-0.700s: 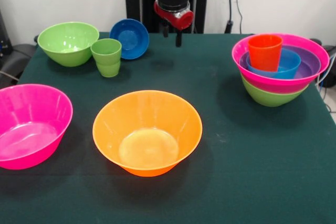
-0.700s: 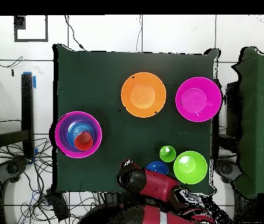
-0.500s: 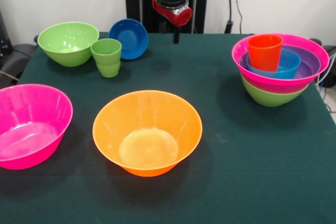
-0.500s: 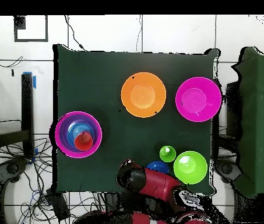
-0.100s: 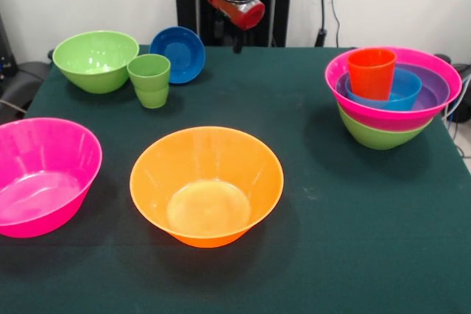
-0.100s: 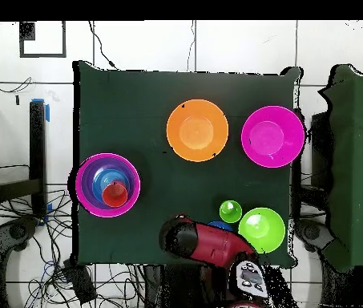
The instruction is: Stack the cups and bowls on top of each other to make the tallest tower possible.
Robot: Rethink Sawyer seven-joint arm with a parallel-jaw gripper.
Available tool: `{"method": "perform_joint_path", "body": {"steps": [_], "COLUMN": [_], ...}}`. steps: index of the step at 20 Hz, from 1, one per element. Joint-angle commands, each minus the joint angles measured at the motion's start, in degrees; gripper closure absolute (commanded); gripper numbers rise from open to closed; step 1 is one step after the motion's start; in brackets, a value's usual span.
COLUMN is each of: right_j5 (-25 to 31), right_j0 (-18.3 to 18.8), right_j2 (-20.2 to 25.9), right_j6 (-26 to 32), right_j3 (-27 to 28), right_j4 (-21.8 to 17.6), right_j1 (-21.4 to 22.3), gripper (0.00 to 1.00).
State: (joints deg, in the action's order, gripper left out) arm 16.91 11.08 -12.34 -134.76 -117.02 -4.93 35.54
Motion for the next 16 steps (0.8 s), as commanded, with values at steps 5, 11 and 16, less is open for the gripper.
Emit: {"method": "perform_joint_path", "body": {"steps": [5,11,16], "right_j5": [3.38,1.29,0.47], "right_j0": [-3.59,-3.27,-3.59], "right_j2": [-4.42,-6.56,-8.32], "right_j6": [-5.45,-5.64,-6.13], "right_j3": [10.41,13.61,13.43], "right_j4": [-0.28,-0.34,-0.31], "right_j1": [-5.86,-10.74,-12.26], "gripper": [0.0,0.0,0.0]}}
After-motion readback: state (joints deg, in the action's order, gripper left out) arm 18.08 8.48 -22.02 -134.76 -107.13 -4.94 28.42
